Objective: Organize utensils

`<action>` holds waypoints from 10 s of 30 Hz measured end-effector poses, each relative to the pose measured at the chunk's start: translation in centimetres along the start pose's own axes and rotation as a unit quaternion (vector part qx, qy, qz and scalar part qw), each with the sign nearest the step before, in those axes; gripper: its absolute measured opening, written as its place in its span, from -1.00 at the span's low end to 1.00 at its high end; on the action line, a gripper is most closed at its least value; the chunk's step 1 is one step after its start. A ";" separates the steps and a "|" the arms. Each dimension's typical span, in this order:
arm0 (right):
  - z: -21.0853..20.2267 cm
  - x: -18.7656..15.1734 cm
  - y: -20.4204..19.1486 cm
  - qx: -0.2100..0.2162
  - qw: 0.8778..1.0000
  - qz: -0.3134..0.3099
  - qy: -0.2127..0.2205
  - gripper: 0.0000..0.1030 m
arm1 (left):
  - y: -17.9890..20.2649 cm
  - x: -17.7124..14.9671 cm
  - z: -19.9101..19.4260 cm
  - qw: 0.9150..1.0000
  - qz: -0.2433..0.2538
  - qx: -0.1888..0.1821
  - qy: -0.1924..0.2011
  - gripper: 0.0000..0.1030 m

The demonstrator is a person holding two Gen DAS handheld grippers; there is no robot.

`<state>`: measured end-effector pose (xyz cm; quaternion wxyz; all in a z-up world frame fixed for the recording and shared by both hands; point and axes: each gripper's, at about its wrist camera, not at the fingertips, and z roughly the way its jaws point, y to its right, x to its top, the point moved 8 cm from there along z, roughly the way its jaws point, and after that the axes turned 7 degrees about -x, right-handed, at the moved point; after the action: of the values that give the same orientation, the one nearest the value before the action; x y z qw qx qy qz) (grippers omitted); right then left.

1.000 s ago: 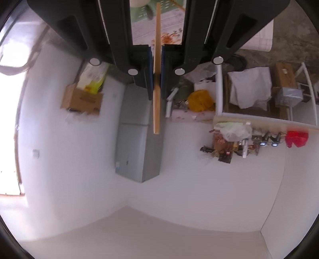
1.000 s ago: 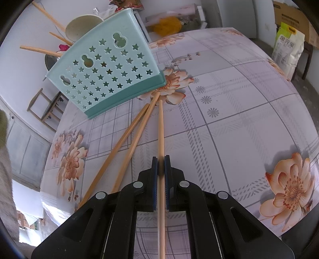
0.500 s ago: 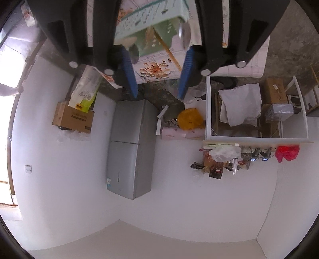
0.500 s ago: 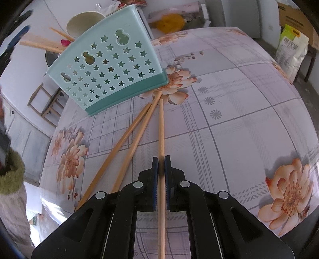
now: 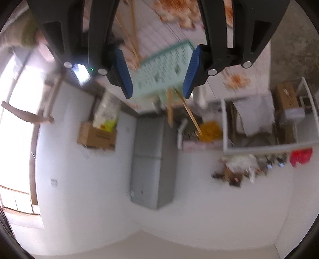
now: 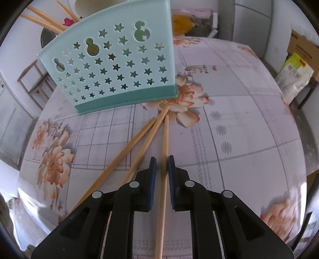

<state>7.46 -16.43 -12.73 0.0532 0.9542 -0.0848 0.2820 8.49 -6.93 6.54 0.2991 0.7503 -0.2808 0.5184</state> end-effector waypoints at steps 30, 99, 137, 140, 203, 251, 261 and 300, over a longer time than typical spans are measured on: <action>-18.9 12.6 -1.0 0.178 0.950 0.053 0.250 -0.91 | -2.3 -14.4 6.9 0.980 -0.065 0.055 -0.181 -0.02; -2.2 -2.7 -1.7 0.069 0.995 0.073 0.026 -0.88 | -0.4 -15.7 8.0 0.965 -0.062 0.073 -0.245 0.06; -3.6 -4.0 1.3 0.088 0.993 0.075 0.004 -0.37 | -0.9 -17.3 7.4 0.937 -0.066 0.067 -0.338 -0.48; -2.6 -3.0 1.0 0.074 0.995 0.065 0.008 -0.37 | -1.3 -17.6 8.9 0.935 -0.050 0.071 -0.343 -0.48; -5.9 -0.3 1.6 0.093 0.984 0.122 0.085 -0.91 | -0.7 -2.3 4.8 0.987 -0.088 0.035 -0.126 -0.88; -6.3 0.7 4.2 0.114 0.977 0.147 0.100 -0.91 | -3.6 9.3 9.9 0.996 -0.036 0.082 0.013 -0.11; -16.5 6.1 3.8 0.132 0.958 0.116 0.224 -0.91 | -4.3 4.5 1.0 0.992 -0.083 0.081 0.057 0.43; -15.7 17.6 3.4 0.188 0.935 0.061 0.294 0.16 | -6.4 -6.9 8.4 0.987 -0.134 0.064 -0.061 0.69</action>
<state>13.09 -19.75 10.17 -0.1222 0.8141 -0.0685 0.5636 16.18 -8.13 -3.40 0.2998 0.8288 -0.1615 0.4441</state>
